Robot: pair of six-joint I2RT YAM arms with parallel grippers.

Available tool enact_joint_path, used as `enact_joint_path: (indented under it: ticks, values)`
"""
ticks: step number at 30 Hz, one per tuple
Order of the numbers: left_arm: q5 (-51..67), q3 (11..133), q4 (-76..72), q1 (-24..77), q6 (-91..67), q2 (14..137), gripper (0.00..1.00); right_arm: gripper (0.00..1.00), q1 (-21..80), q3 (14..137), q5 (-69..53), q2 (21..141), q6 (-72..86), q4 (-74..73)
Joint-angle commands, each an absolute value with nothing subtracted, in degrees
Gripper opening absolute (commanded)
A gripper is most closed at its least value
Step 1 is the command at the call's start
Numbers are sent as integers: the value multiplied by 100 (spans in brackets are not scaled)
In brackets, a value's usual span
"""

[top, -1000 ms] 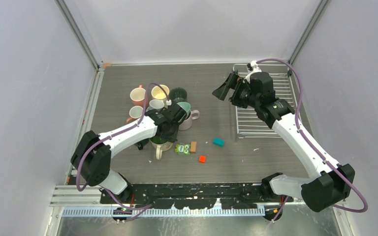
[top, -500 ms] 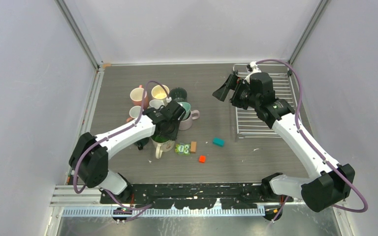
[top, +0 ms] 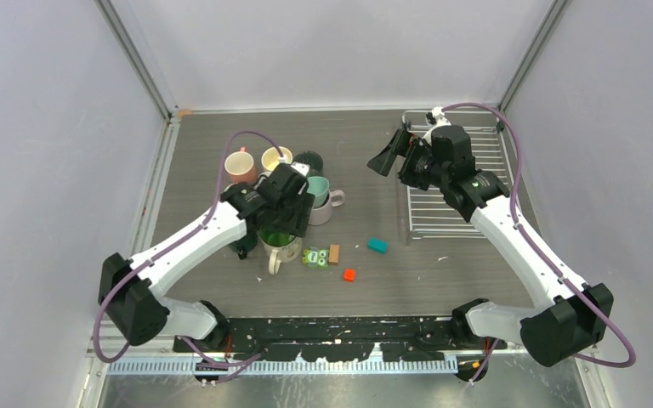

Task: Unload the cups from the dish rack
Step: Place the cup at the center of the board, then reset both arms

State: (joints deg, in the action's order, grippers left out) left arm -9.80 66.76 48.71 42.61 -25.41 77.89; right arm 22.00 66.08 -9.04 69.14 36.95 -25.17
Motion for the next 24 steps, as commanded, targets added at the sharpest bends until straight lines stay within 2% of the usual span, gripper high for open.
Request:
enact_joint_path:
  ticks: [1,3,7,9,19,24]
  values:
    - [-813,7084,5121,4237,-2300,7290,68,100,2188,6943,-840,6790,3671,-2514]
    - [-713,7206,5144,4239,-2250,7111,79,100,2184,7009,-837,6749,3673,-2573]
    - [-522,7474,5069,4228,-2230,6830,88,100,2184,7158,-852,6644,3674,-2684]
    - [-415,7617,5013,4222,-2254,6735,99,100,2188,7250,-868,6568,3674,-2755]
    - [-357,7953,4381,4212,-2819,6276,100,100,2182,7428,-789,5968,3673,-3027]
    - [-727,8152,4396,4210,-2934,6181,100,100,2182,7306,-879,5780,3704,-2991]
